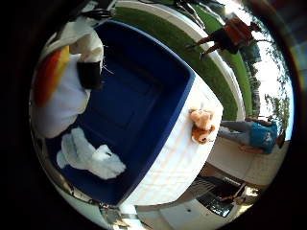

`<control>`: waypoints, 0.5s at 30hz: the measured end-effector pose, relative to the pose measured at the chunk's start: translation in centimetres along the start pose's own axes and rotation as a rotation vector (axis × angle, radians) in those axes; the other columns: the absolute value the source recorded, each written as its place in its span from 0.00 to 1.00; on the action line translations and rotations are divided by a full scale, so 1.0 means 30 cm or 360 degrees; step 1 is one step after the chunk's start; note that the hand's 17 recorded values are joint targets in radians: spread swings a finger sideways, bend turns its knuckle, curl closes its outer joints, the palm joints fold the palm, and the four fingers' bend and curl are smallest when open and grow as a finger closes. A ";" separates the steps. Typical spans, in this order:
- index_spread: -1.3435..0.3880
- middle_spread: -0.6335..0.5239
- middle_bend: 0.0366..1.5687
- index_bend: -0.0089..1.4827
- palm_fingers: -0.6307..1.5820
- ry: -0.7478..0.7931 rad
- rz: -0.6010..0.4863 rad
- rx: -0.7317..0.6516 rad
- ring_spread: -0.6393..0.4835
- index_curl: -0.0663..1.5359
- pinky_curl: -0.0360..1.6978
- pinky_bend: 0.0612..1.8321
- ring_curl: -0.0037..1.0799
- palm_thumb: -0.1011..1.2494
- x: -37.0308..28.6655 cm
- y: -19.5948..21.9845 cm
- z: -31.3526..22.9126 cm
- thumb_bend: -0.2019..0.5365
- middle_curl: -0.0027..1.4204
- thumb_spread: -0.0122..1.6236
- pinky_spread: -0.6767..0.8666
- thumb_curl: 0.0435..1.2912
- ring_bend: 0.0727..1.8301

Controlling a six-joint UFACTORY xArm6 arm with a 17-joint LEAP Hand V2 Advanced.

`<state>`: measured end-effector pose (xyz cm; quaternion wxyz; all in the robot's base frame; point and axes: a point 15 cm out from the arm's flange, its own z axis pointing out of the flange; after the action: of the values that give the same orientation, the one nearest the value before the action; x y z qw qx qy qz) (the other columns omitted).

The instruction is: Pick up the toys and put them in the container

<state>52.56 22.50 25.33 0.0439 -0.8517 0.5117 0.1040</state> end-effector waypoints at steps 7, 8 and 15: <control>0.50 0.58 0.11 0.14 0.21 -0.0022 -0.0047 -0.0080 0.80 0.37 0.31 0.55 0.35 0.65 0.049 0.044 0.007 0.24 0.31 0.72 0.71 0.34 0.31; 0.50 0.59 0.09 0.12 0.22 -0.0021 -0.0052 -0.0071 0.81 0.35 0.30 0.53 0.34 0.64 0.060 0.046 -0.004 0.23 0.29 0.72 0.72 0.34 0.30; 0.50 0.59 0.06 0.11 0.25 -0.0009 0.0005 0.0026 0.83 0.29 0.26 0.49 0.30 0.65 0.185 0.091 -0.147 0.24 0.24 0.70 0.74 0.33 0.25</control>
<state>53.26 15.62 28.47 0.0523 -0.8502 0.5137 0.1023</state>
